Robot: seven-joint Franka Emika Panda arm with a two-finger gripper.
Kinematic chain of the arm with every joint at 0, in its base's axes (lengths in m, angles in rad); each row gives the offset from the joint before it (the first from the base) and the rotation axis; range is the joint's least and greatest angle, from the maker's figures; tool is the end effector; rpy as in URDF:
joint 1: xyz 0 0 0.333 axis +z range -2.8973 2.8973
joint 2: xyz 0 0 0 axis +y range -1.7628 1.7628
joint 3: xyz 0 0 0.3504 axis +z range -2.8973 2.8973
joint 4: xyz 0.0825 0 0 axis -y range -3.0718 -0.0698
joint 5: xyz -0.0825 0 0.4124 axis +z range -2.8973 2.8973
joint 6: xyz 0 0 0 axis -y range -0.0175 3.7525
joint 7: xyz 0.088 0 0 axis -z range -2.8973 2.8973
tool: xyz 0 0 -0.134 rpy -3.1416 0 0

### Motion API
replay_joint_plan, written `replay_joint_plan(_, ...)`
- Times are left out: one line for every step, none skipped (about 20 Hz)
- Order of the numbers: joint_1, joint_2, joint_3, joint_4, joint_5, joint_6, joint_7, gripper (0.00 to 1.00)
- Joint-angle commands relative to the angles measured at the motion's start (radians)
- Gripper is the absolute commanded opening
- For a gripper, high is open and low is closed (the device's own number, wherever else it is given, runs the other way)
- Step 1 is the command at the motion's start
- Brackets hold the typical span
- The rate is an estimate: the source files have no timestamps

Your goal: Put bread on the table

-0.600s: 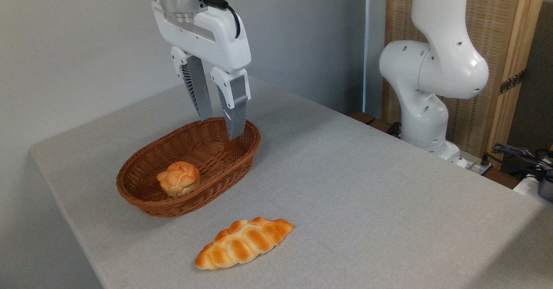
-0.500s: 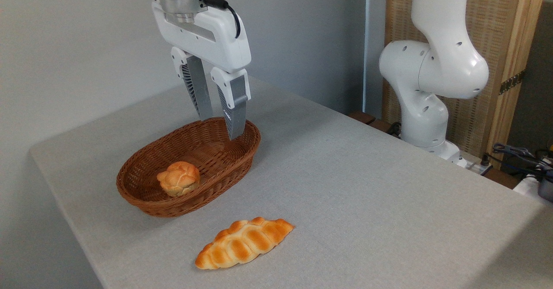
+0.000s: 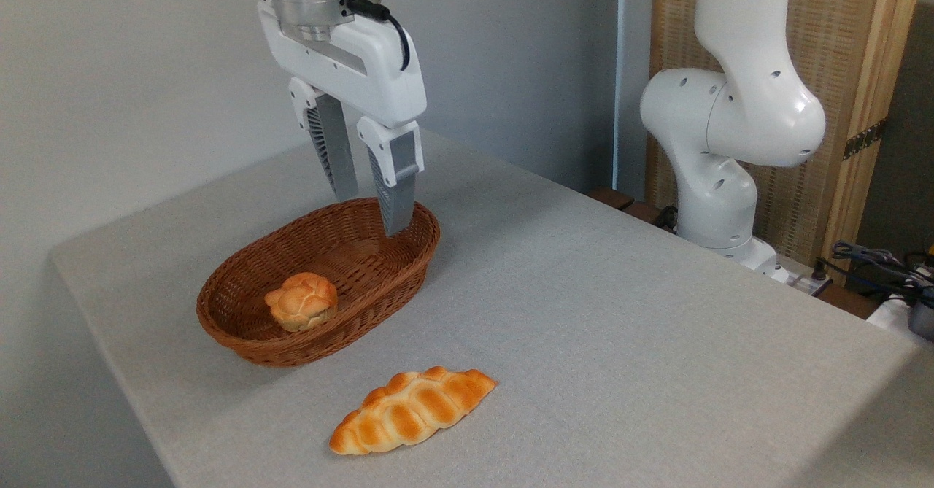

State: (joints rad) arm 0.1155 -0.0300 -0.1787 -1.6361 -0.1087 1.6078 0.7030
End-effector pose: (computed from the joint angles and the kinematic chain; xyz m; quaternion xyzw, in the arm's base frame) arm 0.5733 -0.0520 0.6202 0.9270 -0.3714 0.0168 0.0488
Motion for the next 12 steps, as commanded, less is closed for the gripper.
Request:
replay_joint_plan(-0.004, 0.01, -0.048, -0.05, -0.118, 0.088, 0.0, 1.0)
replay_joint_plan(-0.004, 0.021, -0.07, -0.07, -0.135, 0.127, -0.008, 1.0)
replay_joint_plan(-0.005, 0.039, -0.091, -0.083, -0.143, 0.164, -0.028, 1.0)
replay_joint_plan(-0.008, 0.057, -0.114, -0.096, -0.143, 0.202, -0.048, 1.0)
replay_joint_plan(-0.008, 0.079, -0.14, -0.108, -0.143, 0.242, -0.069, 1.0)
replay_joint_plan(-0.01, 0.102, -0.163, -0.12, -0.137, 0.289, -0.08, 1.0)
replay_joint_plan(-0.01, 0.123, -0.183, -0.131, -0.131, 0.331, -0.091, 1.0)
replay_joint_plan(-0.01, 0.134, -0.192, -0.14, -0.128, 0.358, -0.095, 1.0)
replay_joint_plan(-0.01, 0.142, -0.194, -0.146, -0.108, 0.374, -0.092, 1.0)
replay_joint_plan(-0.01, 0.156, -0.2, -0.149, -0.067, 0.385, -0.091, 1.0)
replay_joint_plan(-0.01, 0.171, -0.209, -0.151, -0.031, 0.391, -0.091, 1.0)
replay_joint_plan(-0.013, 0.192, -0.212, -0.15, -0.007, 0.403, -0.094, 1.0)
